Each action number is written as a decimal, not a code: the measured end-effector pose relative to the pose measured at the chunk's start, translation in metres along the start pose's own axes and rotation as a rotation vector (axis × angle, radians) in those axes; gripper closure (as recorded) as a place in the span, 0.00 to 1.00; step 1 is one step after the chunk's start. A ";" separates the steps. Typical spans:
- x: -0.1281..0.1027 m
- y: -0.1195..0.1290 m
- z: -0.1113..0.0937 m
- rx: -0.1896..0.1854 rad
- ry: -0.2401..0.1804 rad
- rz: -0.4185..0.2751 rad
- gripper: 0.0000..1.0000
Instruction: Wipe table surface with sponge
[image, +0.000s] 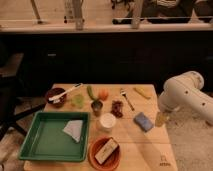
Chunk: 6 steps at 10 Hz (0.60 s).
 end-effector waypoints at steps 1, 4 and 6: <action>-0.002 0.001 0.012 0.000 0.005 0.006 0.20; -0.008 0.000 0.033 -0.002 0.014 0.008 0.20; -0.012 -0.001 0.048 -0.002 0.016 0.008 0.20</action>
